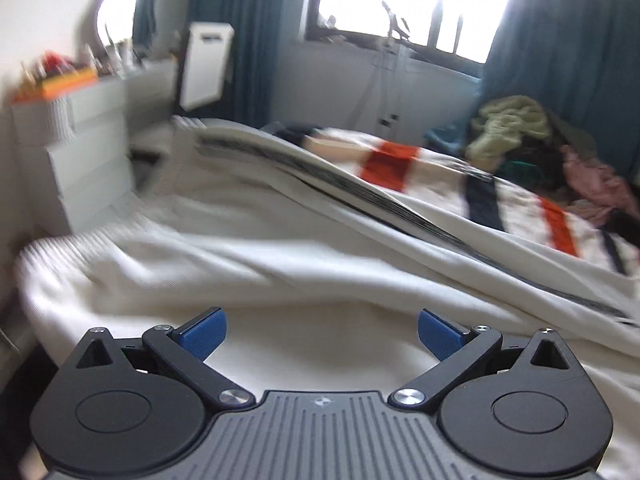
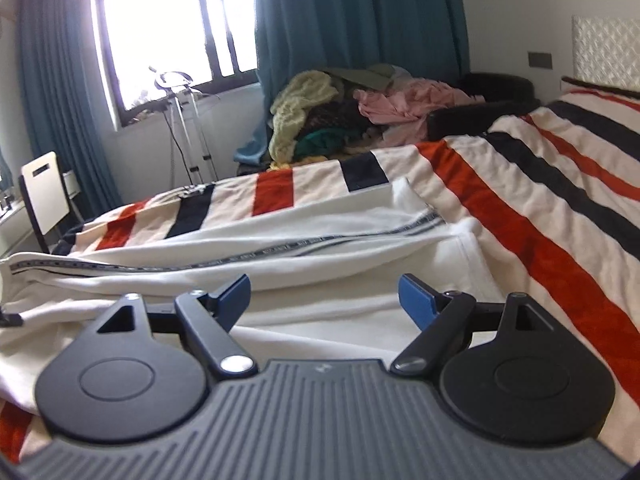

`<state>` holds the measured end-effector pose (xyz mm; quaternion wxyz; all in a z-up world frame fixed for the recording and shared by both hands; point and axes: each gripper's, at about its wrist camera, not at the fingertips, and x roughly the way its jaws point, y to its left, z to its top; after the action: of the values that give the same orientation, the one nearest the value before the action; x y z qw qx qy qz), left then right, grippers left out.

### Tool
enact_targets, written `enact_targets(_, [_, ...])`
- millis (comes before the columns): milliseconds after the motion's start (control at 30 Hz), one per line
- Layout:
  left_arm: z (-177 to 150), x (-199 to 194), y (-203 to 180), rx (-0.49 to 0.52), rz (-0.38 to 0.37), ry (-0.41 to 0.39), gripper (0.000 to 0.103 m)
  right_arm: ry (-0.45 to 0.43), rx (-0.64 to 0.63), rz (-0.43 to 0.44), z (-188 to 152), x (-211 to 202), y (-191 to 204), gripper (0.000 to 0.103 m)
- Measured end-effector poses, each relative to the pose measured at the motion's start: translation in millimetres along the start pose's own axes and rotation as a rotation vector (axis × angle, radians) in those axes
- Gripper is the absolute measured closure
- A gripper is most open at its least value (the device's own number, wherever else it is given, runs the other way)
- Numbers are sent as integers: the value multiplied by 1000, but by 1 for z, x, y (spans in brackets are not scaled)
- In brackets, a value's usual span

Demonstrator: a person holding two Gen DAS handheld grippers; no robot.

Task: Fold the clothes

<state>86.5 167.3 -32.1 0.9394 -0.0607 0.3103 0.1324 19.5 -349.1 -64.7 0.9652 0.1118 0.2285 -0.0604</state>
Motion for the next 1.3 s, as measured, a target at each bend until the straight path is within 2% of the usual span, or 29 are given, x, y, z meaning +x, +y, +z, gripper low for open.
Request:
enact_targets(67, [10,5,18,13,67,-14,0,12,6,-13,-1,1,-3,20])
enact_targets(133, [11,10,42,-33,139,-21,0,21,3,-31,-1,2,-3,20])
enact_targets(200, [5,15,62,-103,180,-7,0,29,3,-34,-2,4,-3,20])
enact_targets(267, [-1,21,81,-204,174,53,1,35,6,-36,-2,5,-3,20])
enact_targets(367, [-2,19,102,-319,179,61,2,47,12,-37,-2,8,-4,20])
enact_targets(467, [-2,7,109,-339,238,34,2,67,20,-46,-2,11,-6,20])
enact_targets(667, [-7,-23,138,-499,375,-24,0,99,89,-81,-4,15,-18,20])
enact_targets(800, [-14,-23,162,-624,401,43,0,102,117,-71,-5,16,-22,20])
enact_targets(900, [-24,-19,177,-728,364,104,0,102,112,-70,-5,16,-21,20])
enact_targets(967, [-31,-21,186,-782,294,115,5,101,113,-69,-5,16,-22,20])
enact_targets(1033, [-31,-25,185,-787,226,85,6,99,115,-73,-5,16,-22,20])
enact_targets(1100, [-29,-32,181,-772,149,41,16,94,106,-86,-5,17,-22,20])
enact_targets(1233, [-22,-43,164,-718,81,-37,17,93,87,-82,-4,18,-20,20])
enact_targets(1300, [-22,-46,163,-720,64,-49,17,98,98,-76,-4,18,-22,20])
